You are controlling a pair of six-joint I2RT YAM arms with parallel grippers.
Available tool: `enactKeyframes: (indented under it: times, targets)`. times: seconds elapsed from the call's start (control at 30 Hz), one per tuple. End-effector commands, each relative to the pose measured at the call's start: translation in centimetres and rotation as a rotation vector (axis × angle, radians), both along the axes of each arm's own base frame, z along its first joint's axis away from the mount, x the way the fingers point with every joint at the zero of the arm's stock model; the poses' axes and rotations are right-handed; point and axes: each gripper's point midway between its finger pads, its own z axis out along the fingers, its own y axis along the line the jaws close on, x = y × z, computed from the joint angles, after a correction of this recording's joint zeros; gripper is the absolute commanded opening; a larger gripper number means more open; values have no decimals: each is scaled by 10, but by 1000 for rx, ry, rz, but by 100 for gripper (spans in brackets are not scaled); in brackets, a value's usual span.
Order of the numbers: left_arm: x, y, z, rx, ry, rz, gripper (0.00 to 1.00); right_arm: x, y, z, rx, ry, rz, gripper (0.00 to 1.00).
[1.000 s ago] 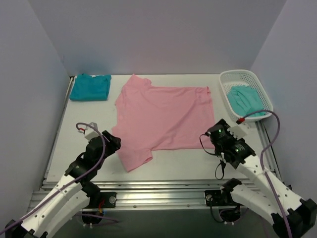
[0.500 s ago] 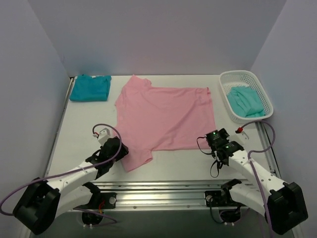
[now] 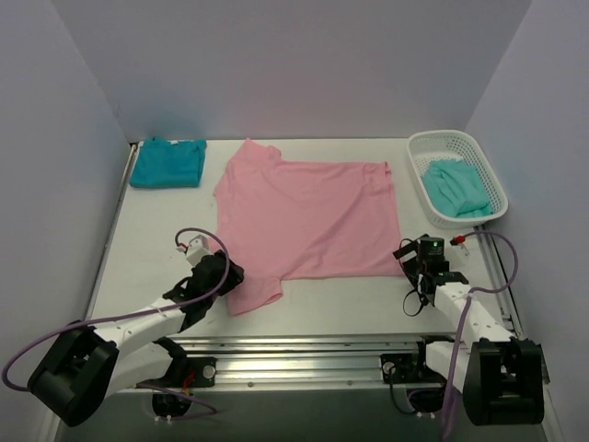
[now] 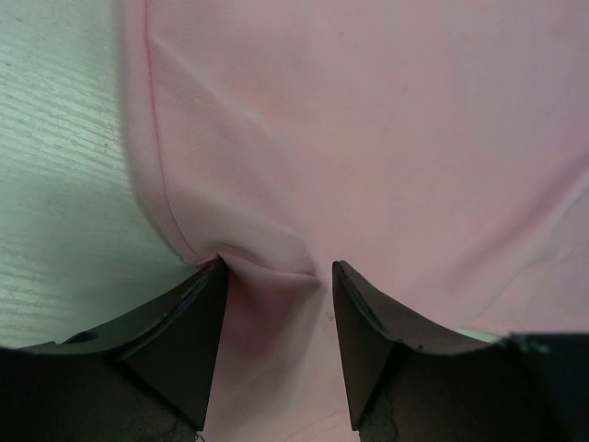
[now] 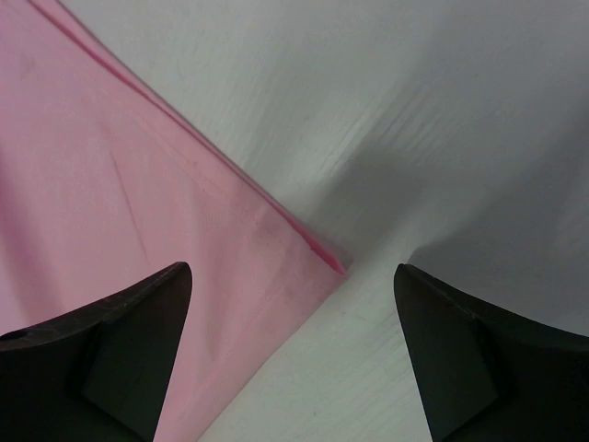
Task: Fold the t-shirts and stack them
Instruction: Flatten the tshirt out
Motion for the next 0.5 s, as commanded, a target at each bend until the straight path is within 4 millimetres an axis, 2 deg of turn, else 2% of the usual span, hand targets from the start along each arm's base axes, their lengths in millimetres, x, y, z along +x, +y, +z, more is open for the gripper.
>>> enactKeyframes:
  times: [0.0, 0.13, 0.3, 0.47]
  targets:
    - [10, -13, 25, -73, -61, -6, 58, 7, 27, -10, 108, -26, 117, 87]
    - [7, -8, 29, -80, -69, 11, 58, 7, 43, -18, 189, -28, 155, 87]
    - [8, -7, 32, -73, -69, 17, 58, 12, 42, -16, 184, -14, 148, 86]
    - [6, -17, 26, -106, -44, -13, 57, 14, 40, -17, 173, 13, 149, 82]
